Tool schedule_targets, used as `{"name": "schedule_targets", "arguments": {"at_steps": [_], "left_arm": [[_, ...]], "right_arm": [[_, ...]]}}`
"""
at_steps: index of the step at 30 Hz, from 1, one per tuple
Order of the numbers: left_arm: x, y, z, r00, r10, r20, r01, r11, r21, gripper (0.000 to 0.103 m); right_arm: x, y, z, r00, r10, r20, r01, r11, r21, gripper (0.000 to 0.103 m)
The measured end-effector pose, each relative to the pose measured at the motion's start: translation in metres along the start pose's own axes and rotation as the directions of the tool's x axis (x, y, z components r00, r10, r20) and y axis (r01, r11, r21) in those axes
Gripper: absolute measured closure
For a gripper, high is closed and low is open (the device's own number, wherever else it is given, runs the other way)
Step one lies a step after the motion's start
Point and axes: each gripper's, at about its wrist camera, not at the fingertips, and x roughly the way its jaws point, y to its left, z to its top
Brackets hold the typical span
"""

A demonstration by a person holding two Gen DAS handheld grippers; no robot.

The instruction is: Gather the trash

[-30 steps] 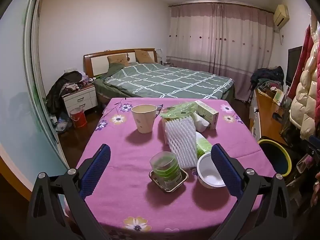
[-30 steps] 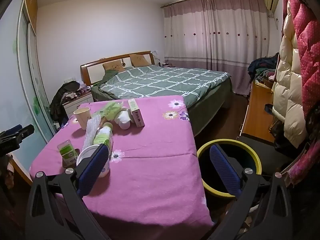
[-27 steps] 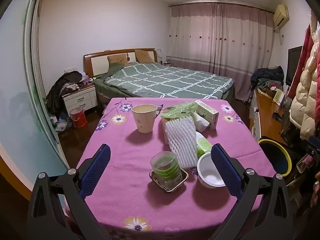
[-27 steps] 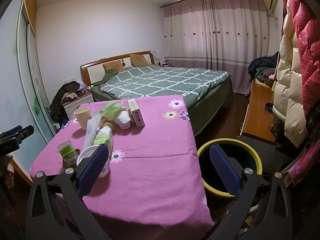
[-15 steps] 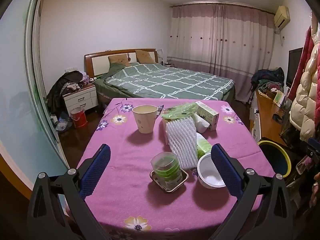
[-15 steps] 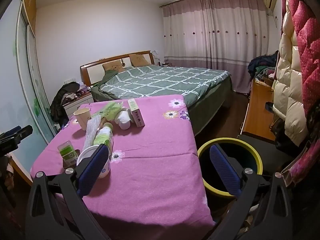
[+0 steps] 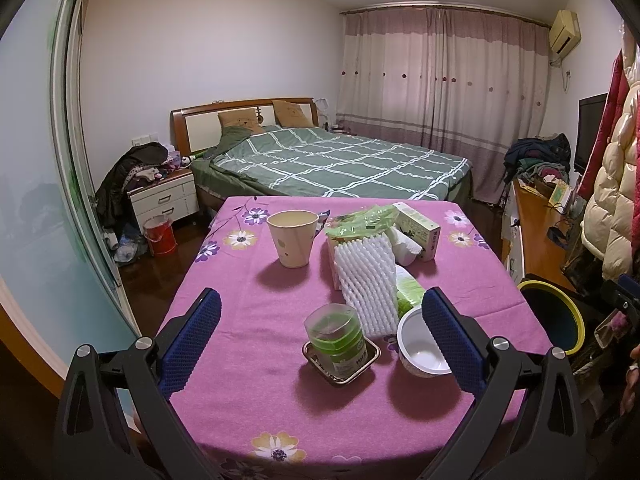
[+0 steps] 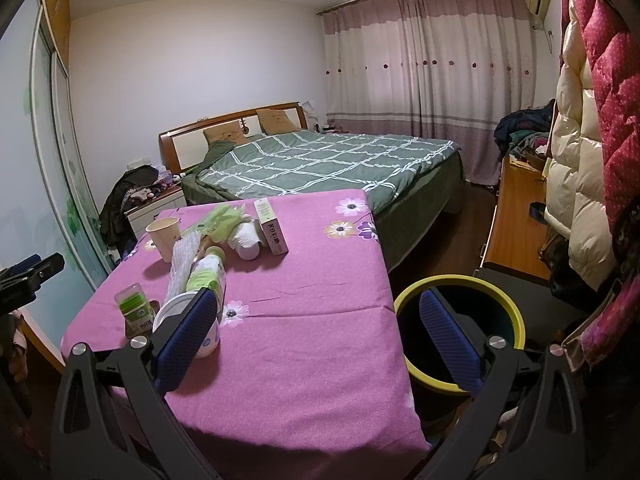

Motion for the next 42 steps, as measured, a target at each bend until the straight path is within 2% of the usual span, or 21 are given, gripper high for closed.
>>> {"name": "schedule_targets", "arguments": {"at_steps": [42], "left_arm": [[0.0072,-0.0016,-0.0044,1.000,0.002,-0.021,-0.002,1.000,0.000,0.004]], "right_arm": [[0.0052,-0.0035,-0.0022,1.000,0.002,-0.010,-0.002,1.000,0.012,0.006]]}}
